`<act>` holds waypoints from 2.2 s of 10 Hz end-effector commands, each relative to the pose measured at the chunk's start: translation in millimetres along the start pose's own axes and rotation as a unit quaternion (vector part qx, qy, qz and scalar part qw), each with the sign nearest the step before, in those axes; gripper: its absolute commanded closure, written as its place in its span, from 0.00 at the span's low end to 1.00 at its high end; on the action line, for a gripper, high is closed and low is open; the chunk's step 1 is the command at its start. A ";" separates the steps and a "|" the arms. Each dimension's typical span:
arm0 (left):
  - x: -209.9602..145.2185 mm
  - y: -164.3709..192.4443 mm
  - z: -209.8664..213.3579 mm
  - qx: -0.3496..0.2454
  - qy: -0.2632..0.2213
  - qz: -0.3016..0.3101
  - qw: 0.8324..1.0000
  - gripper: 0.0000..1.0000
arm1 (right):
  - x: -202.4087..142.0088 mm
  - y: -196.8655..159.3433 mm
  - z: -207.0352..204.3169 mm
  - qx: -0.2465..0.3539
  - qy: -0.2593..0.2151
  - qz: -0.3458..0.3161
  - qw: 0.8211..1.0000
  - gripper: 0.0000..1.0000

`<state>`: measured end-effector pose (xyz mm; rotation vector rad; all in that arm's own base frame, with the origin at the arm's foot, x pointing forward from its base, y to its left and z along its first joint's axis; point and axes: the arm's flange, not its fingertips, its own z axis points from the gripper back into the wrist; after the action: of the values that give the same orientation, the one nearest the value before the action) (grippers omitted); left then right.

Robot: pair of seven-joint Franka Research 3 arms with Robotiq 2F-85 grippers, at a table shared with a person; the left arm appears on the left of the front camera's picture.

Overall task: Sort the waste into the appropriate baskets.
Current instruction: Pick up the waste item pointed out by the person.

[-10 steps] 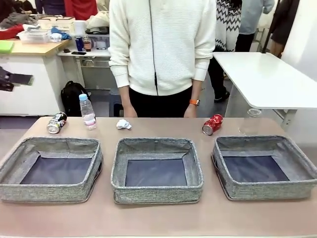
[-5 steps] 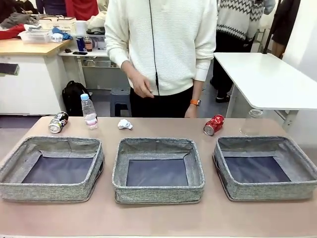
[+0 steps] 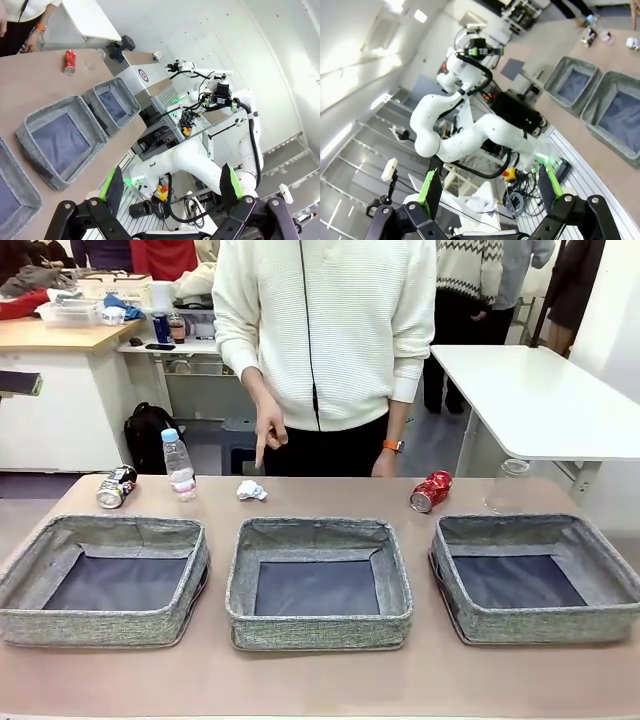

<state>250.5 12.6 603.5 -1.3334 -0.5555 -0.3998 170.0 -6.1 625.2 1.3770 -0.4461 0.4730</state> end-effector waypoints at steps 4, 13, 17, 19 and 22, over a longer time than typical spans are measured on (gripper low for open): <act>2.2 0.3 -1.3 -0.011 -0.002 -0.013 1.000 0.00 | 5.3 2.3 -1.7 0.007 -0.001 0.016 1.000 0.00; 104.3 82.6 -186.2 0.424 0.211 -0.007 0.881 0.00 | 5.3 2.3 -1.7 0.007 -0.001 0.016 1.000 0.00; 89.7 90.4 -206.9 0.417 0.209 -0.034 0.884 0.00 | 5.3 2.3 -1.7 0.007 -0.001 0.016 1.000 0.00; 95.1 115.5 -214.9 0.410 0.202 -0.023 0.889 0.00 | 5.3 2.3 -1.7 0.007 -0.001 0.016 1.000 0.00; 126.7 140.7 -276.5 0.542 0.214 0.158 0.797 0.00 | 5.3 2.3 -1.7 0.007 -0.001 0.016 1.000 0.00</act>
<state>438.7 -193.5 517.7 -0.2550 -0.2094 -0.1848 171.3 -5.2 626.1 1.3711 -0.4451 0.4756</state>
